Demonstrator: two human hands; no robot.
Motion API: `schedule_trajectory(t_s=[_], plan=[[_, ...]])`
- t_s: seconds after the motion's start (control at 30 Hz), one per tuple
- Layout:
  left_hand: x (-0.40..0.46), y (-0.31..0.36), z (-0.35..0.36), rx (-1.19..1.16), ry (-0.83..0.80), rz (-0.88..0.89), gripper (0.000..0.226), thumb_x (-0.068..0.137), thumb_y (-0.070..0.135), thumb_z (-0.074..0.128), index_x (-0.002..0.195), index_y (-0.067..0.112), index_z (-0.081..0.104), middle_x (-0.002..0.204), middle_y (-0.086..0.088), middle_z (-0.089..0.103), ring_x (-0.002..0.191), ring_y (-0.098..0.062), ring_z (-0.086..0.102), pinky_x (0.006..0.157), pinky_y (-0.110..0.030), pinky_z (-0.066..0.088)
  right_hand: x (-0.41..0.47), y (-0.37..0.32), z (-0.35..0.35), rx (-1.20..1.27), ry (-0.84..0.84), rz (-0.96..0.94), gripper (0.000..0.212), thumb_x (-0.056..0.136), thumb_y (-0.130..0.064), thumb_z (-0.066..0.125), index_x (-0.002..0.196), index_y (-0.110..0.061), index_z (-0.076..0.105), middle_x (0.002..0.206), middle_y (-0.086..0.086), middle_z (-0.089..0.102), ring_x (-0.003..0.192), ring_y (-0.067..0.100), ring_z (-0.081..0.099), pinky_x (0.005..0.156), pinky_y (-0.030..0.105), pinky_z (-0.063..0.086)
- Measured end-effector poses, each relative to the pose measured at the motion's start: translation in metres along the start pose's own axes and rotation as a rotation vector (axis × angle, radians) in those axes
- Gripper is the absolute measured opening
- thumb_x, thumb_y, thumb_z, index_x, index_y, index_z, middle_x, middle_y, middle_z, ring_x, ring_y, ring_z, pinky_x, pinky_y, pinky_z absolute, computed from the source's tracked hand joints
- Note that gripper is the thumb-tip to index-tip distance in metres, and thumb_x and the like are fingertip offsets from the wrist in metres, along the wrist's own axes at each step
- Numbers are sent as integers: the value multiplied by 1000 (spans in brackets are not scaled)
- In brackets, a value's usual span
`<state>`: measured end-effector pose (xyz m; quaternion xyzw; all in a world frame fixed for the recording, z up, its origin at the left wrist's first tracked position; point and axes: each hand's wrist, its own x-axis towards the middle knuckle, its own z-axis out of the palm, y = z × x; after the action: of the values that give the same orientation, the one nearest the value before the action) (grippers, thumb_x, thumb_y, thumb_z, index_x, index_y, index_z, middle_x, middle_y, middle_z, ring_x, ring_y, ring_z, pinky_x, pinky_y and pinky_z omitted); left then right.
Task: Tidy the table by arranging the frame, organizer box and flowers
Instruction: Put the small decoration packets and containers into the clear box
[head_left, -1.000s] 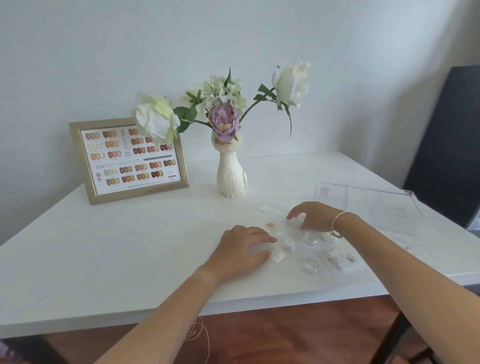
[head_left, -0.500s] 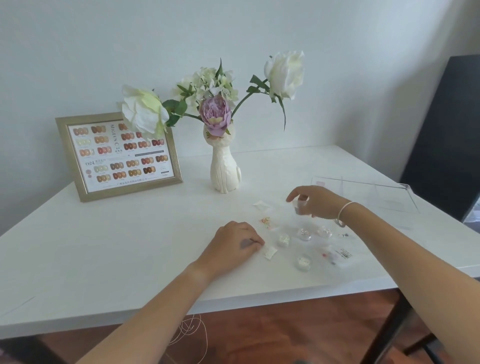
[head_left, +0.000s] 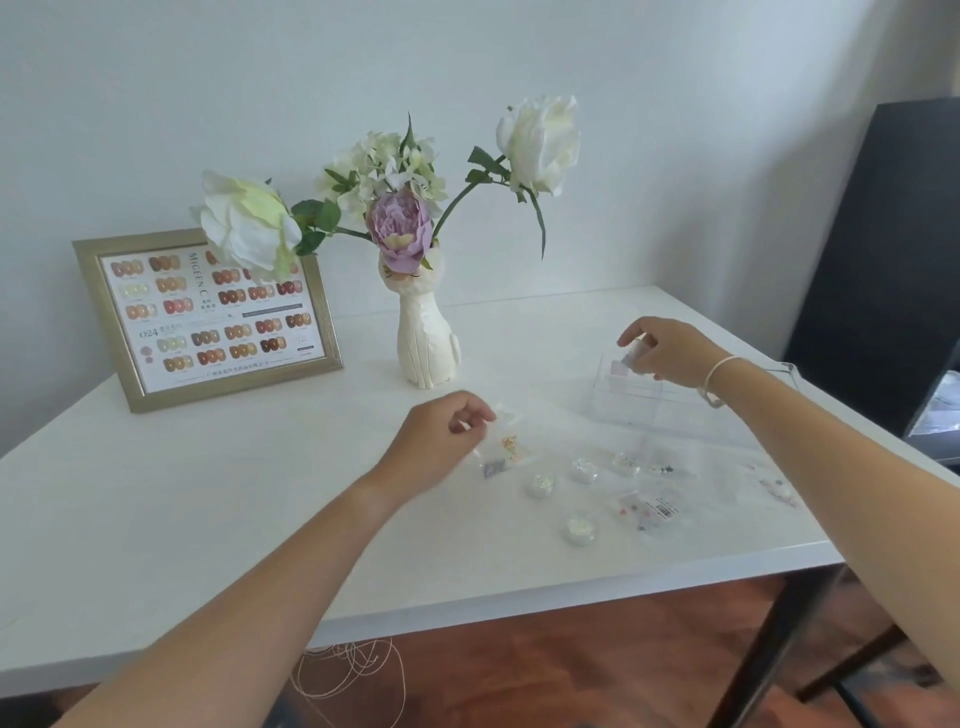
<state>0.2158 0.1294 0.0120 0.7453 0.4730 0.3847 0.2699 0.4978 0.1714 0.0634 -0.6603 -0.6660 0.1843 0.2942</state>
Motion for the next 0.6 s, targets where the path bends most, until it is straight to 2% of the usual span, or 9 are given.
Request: schedule_trajectory(t_s=[0.1,0.17,0.3,0.37,0.43,0.5,0.6], plan=[[20,19,-3,-30,2,53,29,83,7,61,71,33,60,71,16,58,54,7,49,54,-2,37,4,3,1,-84,-14,-31,14,79,-15,62,92,-18,59,90,5,59,80,21,51,62,25,38],[34,31,-2,-29,-19,82,23,83,7,61,73,28,62,68,17,57,53,10,49,54,-1,36,7,4,1,-163,-40,-42,17,79,-21,63,95,-17,60,89,2,57,82,19,50,62,25,35],[61,51,6,-17,-62,121,16,83,10,62,77,25,64,67,19,57,53,14,51,53,0,34,13,8,0,-281,-162,-5,26,77,-28,65,101,-21,63,87,-6,52,87,18,49,78,30,38],[75,59,12,-24,-93,138,13,83,10,62,79,22,65,70,18,58,55,14,51,55,1,35,16,8,-3,-306,-204,13,33,75,-27,67,108,-25,62,96,-6,55,93,18,52,88,33,42],[88,65,19,-30,-117,147,10,83,9,62,81,18,66,70,16,58,55,14,51,55,1,35,18,10,-7,-318,-165,-4,39,75,-28,68,113,-27,60,105,-6,59,103,19,52,95,35,38],[101,69,28,-31,-128,143,8,83,9,62,84,15,67,70,15,58,56,11,52,55,1,35,19,12,-10,-299,-63,-50,38,77,-30,68,114,-28,59,110,-5,62,109,20,50,95,36,34],[118,71,41,-37,-145,129,8,84,10,61,87,14,68,74,11,58,64,2,52,54,0,36,14,20,-16,-205,52,-109,26,80,-28,66,106,-27,63,105,-3,64,98,17,49,97,39,37]])
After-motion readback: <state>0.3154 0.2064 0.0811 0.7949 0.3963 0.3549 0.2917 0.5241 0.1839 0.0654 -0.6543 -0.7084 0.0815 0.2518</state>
